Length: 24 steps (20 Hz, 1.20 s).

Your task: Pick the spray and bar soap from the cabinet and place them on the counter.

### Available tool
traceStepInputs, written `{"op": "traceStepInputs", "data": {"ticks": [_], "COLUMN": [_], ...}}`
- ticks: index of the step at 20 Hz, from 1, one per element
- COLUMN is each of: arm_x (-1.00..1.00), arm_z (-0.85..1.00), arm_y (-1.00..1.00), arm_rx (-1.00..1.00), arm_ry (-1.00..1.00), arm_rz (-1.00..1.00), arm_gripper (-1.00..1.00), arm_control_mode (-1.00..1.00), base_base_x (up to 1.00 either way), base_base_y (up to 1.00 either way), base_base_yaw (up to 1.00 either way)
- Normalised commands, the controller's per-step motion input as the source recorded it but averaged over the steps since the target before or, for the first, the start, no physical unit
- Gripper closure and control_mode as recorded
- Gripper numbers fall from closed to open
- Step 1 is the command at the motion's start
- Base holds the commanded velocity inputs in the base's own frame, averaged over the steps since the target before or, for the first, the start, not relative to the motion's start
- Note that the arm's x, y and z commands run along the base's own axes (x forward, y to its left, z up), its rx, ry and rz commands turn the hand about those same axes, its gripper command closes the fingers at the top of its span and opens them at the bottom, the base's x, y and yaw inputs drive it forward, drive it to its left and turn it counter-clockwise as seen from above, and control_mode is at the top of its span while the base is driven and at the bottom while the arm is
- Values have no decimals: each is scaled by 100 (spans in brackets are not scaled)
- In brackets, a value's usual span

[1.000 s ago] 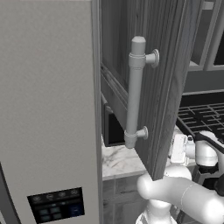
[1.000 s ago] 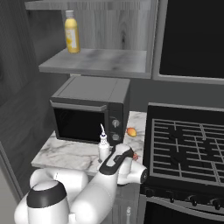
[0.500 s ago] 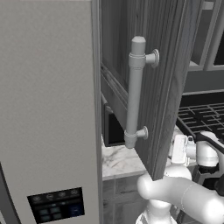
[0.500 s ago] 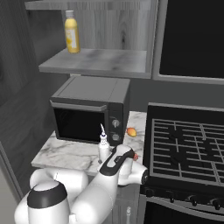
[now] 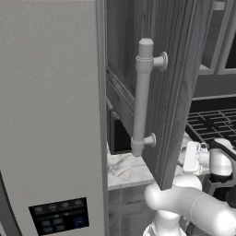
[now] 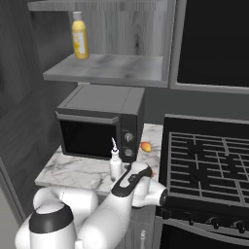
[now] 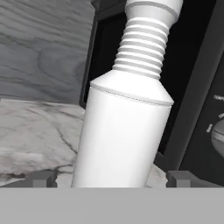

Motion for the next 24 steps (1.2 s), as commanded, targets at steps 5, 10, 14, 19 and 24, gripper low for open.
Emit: {"op": "traceStepInputs", "data": {"ticks": [5, 10, 14, 19, 24], "arm_x": [-1, -14, -35, -40, -38], "arm_z": [20, 15, 2, 2, 8], "arm_y": [-11, -5, -4, -2, 0], "arm_rx": [1, 1, 4, 5, 5], "arm_ry": [8, 10, 9, 7, 5], "arm_rz": [-4, -3, -4, -5, -8], "arm_gripper": [-100, -100, -100, -100, -100], "arm_control_mode": [-100, -100, -100, -100, -100], "base_base_x": [0, 0, 0, 0, 0], "base_base_y": [0, 0, 0, 0, 0], "base_base_yaw": [0, 0, 0, 0, 0]}}
